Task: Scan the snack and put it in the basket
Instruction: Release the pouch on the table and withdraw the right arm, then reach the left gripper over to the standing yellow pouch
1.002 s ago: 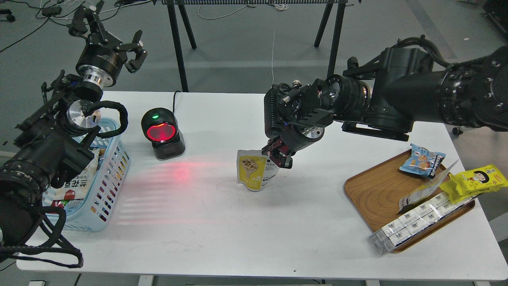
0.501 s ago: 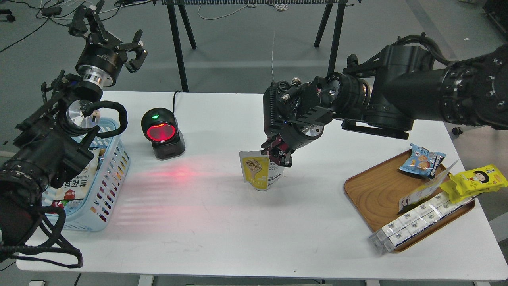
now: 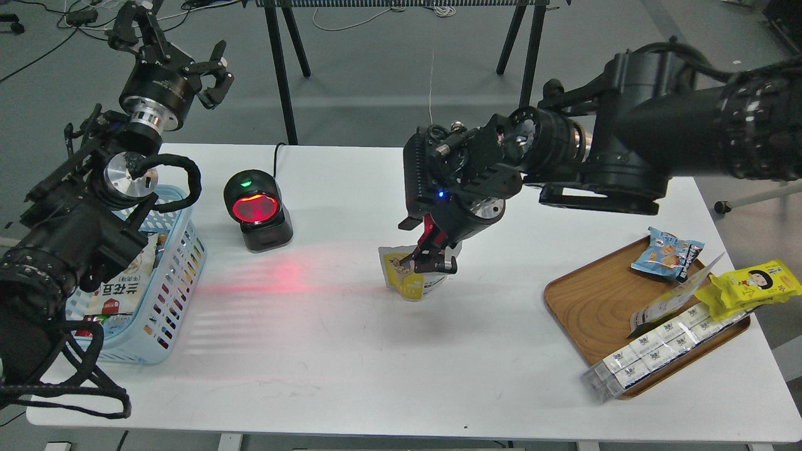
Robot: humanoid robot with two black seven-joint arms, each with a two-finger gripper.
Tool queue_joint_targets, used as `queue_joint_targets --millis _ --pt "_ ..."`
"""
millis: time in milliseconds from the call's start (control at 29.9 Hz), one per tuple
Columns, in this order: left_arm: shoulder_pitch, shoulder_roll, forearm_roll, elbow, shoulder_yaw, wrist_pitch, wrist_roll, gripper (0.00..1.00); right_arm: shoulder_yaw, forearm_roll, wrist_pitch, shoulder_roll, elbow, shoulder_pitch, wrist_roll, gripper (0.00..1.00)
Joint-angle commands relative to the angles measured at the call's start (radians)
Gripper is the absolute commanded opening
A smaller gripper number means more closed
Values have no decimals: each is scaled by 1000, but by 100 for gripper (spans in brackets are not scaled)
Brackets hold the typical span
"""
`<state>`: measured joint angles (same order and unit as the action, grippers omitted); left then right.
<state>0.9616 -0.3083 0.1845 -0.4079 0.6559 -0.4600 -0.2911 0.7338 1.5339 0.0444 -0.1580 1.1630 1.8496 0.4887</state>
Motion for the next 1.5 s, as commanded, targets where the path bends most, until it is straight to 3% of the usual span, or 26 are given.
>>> queue_joint_targets --millis 0,200,367,534,768,1069,1236,1336,1470 --pt "19 -23 0 -2 -1 0 10 99 -121 -3 3 -133 29 0 0 63" --pt "69 -17 -28 -2 -30 -17 15 99 -267 -46 20 -339 53 -45 0 75" --pt "130 -8 -112 -2 -110 -6 18 99 -378 -265 25 -481 46 -165 0 92" --pt "180 -5 -238 -15 -182 -5 55 99 -468 -498 25 -635 43 -286 0 95" --pt "246 -48 -500 -156 -194 -6 53 99 -541 -877 26 -764 -14 -398 0 95" --pt "293 -129 -1061 -543 -191 58 49 99 -560 -1427 32 -762 -137 -524 0 95" --pt "289 -129 -1436 -724 -193 47 49 99 -634 -1737 120 -684 -235 -636 0 95" --pt "279 -126 -1588 -814 -206 46 49 99 -723 -1834 163 -618 -310 -714 0 95" --pt "287 -118 -1723 -881 -312 47 47 99 -974 -1925 255 -545 -371 -864 0 95"
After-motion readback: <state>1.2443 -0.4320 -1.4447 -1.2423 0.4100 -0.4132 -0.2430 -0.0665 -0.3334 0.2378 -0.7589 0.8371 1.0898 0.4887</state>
